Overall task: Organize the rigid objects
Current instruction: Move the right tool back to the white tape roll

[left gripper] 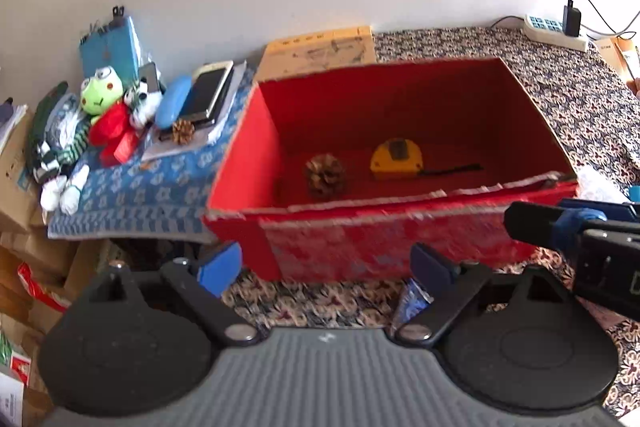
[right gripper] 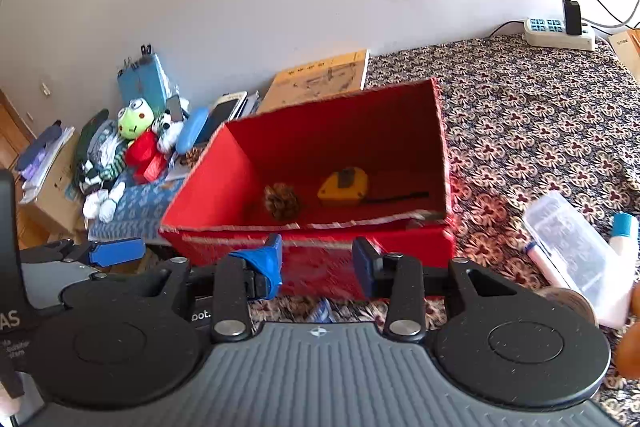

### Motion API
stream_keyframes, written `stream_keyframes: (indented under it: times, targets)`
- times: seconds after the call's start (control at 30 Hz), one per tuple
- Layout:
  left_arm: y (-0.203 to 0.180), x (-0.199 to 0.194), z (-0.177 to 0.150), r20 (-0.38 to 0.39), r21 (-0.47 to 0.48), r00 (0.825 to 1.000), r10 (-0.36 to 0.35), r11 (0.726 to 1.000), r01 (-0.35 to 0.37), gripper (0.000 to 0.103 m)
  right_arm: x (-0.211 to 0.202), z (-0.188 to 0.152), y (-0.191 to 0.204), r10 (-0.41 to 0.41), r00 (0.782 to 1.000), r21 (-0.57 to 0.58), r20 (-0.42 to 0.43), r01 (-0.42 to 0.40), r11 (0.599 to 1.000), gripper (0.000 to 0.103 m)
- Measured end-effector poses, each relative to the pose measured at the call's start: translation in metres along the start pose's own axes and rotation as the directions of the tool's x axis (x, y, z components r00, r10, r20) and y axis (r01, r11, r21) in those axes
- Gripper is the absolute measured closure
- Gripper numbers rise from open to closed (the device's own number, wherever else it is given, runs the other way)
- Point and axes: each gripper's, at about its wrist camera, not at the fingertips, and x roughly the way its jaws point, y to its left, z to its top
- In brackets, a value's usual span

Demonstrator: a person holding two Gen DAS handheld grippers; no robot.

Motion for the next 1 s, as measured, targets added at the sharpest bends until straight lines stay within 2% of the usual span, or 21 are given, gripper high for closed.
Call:
stream_keyframes:
  times: [0.33, 0.57, 0.77, 0.9, 1.0]
  targets:
    - [-0.025, -0.007, -0.028, -0.079, -0.037, 0.996, 0.030, 0.999, -0.033, 0.011, -0.011, -0.029, -0.022, 0.047, 0.994, -0.009, -0.096, -0.048, 0.999, 0.081]
    - [-0.019, -0.007, -0.047, -0.126, -0.076, 0.991, 0.041, 0.996, -0.050, 0.011, -0.007, -0.045, -0.024, 0.090, 0.986, 0.001, -0.142, -0.091, 0.996, 0.081]
    - [0.005, 0.009, -0.064, -0.107, -0.113, 0.994, -0.020, 0.994, 0.007, 0.011, 0.005, -0.055, -0.026, 0.079, 0.986, 0.025, -0.147, -0.076, 0.997, 0.081]
    - [0.019, 0.020, -0.086, -0.093, -0.115, 0.989, -0.113, 0.988, 0.102, 0.011, 0.019, -0.059, -0.029, 0.069, 0.980, 0.049, -0.187, -0.060, 0.997, 0.082]
    - [0.029, 0.029, -0.105, -0.098, -0.119, 0.976, -0.196, 0.976, 0.184, 0.011, 0.029, -0.062, -0.028, 0.098, 0.972, 0.067, -0.216, -0.085, 0.994, 0.082]
